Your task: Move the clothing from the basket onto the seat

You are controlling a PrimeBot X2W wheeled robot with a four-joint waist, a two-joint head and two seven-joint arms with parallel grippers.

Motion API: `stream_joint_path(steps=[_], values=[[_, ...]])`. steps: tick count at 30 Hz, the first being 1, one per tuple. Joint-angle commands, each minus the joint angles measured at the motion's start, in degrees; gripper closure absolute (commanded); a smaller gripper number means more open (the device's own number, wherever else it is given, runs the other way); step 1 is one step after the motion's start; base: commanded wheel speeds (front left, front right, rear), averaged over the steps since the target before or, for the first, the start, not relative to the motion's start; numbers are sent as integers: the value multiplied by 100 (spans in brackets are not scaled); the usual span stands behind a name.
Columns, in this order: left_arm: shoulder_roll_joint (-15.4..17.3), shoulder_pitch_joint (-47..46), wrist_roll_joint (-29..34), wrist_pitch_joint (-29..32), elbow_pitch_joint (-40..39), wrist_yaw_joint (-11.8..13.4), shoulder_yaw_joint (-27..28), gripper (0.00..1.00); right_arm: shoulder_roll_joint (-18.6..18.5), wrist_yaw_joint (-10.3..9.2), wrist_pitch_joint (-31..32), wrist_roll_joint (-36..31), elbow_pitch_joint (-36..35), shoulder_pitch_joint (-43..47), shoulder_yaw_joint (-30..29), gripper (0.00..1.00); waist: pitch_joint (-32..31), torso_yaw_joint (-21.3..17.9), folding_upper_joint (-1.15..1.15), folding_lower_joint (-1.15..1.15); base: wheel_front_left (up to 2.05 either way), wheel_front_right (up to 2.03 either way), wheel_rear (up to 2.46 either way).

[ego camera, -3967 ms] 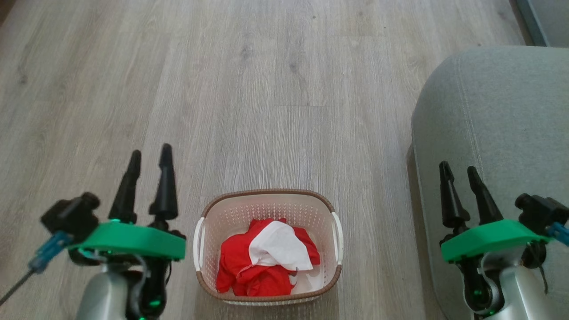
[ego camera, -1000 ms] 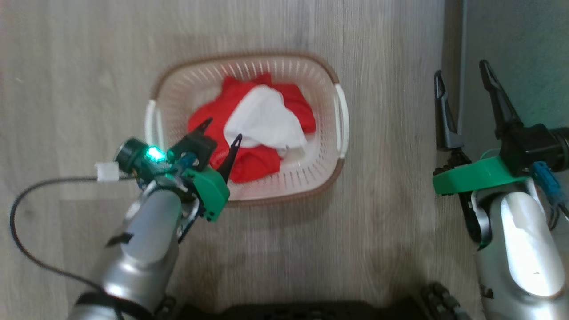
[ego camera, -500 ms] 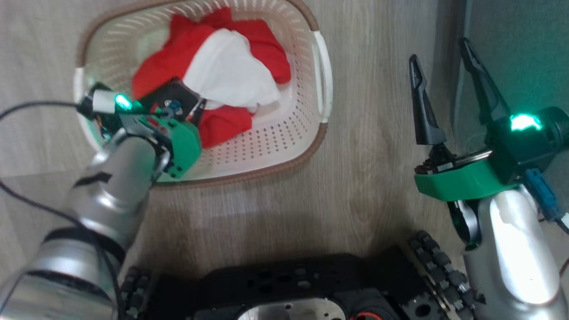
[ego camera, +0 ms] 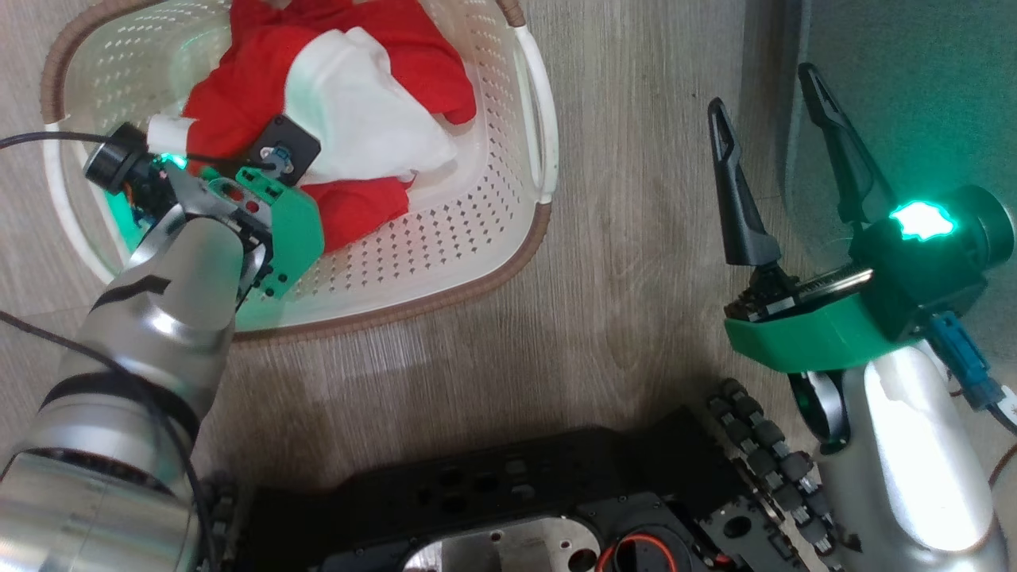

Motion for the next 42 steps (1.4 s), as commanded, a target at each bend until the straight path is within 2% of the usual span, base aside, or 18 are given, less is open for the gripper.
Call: stream_joint_path(steps=[1,9,17,31,42], values=[[212,106,-40,23,30,-13,90,100,-3,-1,-40,66,-158,298,133,0,5,-4,0,0,0,0,0],[218,104,-223,-82,52,-17,131,100,-3,-1,-40,134,-152,50,200,0,-100,6,0,0,0,0,0],[4,585,-567,-294,-31,112,295,100,-3,-1,-40,105,181,-156,144,0,-905,224,0,0,0,0,0],[-4,2008,-1231,-304,-2147,114,873,100,-3,-1,-40,142,1043,-191,77,0,-2789,761,0,0,0,0,0],[-29,2993,-1270,-305,-3836,151,1440,100,-3,-1,-40,316,1425,240,10,0,-4126,986,0,0,0,0,0]])
